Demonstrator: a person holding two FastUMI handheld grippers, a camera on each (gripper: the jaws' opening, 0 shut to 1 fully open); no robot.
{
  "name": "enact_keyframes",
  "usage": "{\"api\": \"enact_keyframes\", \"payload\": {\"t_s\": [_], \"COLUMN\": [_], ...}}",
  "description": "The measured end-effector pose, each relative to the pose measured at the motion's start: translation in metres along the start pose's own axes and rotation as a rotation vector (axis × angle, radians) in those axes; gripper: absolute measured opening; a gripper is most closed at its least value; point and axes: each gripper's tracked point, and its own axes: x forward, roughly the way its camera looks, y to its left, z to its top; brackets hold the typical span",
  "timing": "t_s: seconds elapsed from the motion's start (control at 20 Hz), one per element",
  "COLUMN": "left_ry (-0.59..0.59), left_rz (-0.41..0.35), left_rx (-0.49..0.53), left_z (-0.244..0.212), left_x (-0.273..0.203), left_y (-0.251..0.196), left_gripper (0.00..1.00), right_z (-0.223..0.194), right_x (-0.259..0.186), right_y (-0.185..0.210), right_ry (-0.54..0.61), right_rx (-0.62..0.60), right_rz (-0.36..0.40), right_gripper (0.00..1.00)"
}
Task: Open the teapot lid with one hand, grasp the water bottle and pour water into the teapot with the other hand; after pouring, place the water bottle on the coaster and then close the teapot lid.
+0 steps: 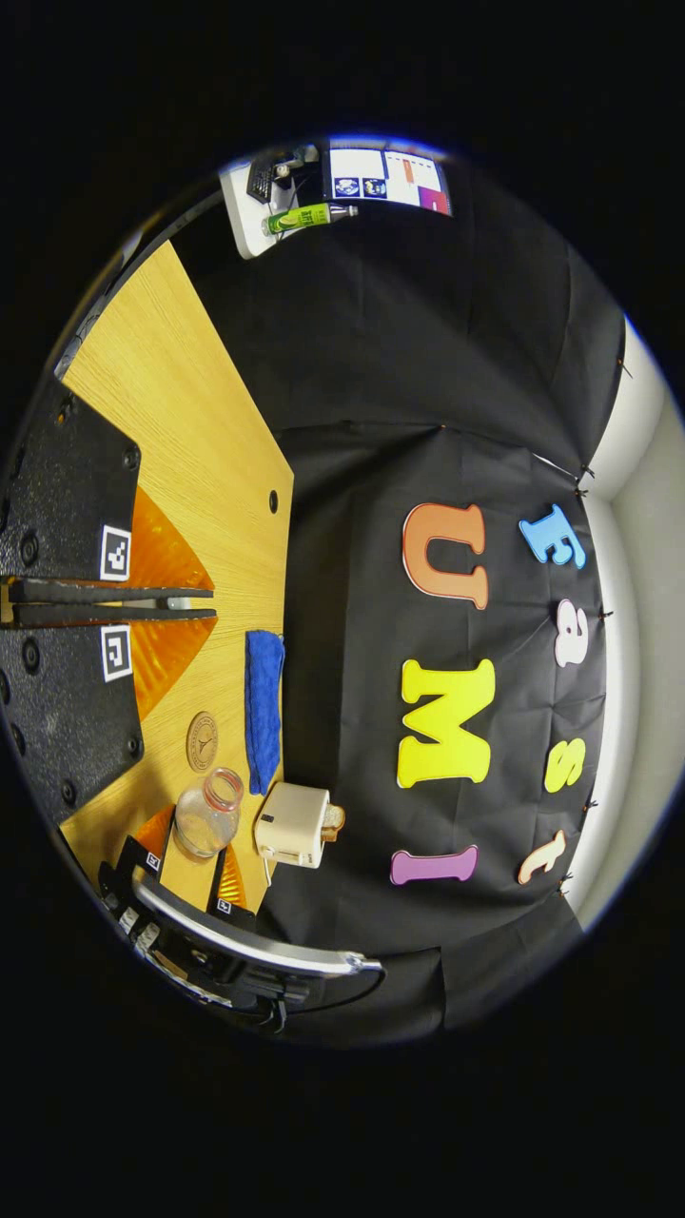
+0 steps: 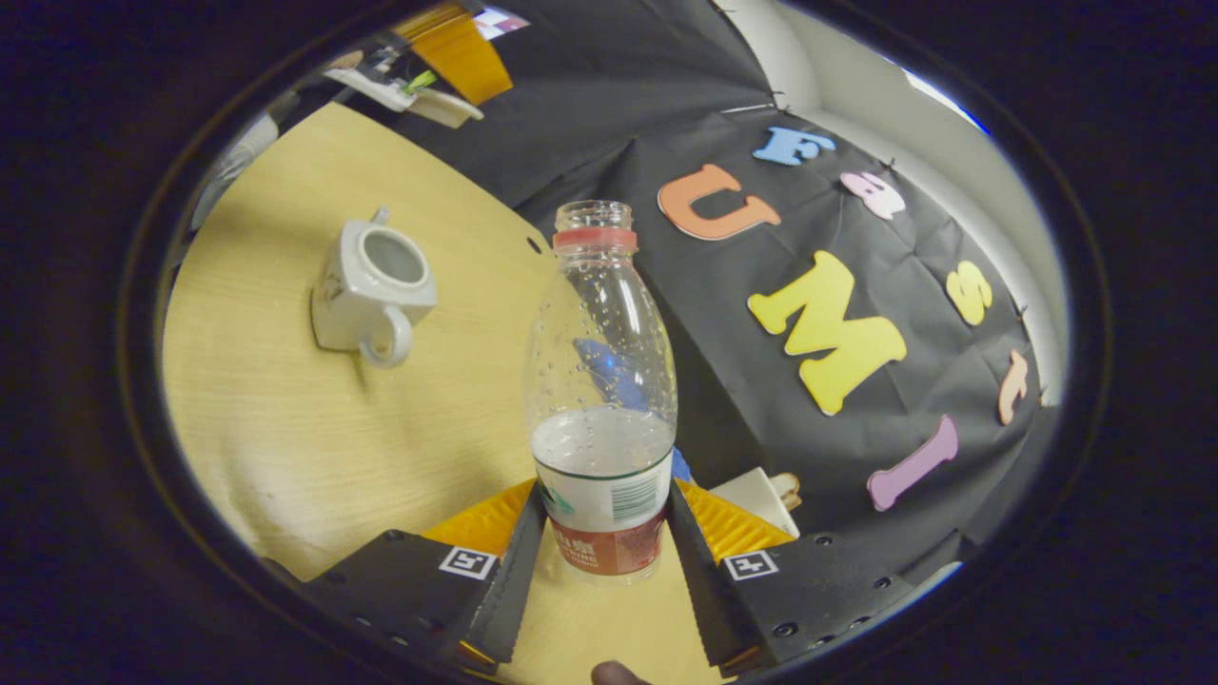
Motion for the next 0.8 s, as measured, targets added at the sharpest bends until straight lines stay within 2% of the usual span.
{"api": "enact_keyframes", "payload": {"t_s": [0.2,0.45,0.8], "left_ry": [-0.022,-0.016,-0.017], "left_rz": [-0.023,-0.029,-0.035], "left_rx": [0.011,-0.006,0.019], "left_z": [0.001,-0.002,0.0], "left_x": [0.003,0.004,0.004], "left_y": [0.0,0.005,0.005], "left_gripper": [0.03,0.03,0.03], "right_z": [0.004,0.024,0.039], "right_x": [0.005,0.011,0.015], "right_y": [0.003,-0.015,-0.018], "right_ry": [-0.017,-0.066,-0.108], "right_rx": [-0.161,-0.319,-0.482], "right_rz": [-0.018,-0.075,-0.095], "right_gripper": [0.72,0.72,0.72]}}
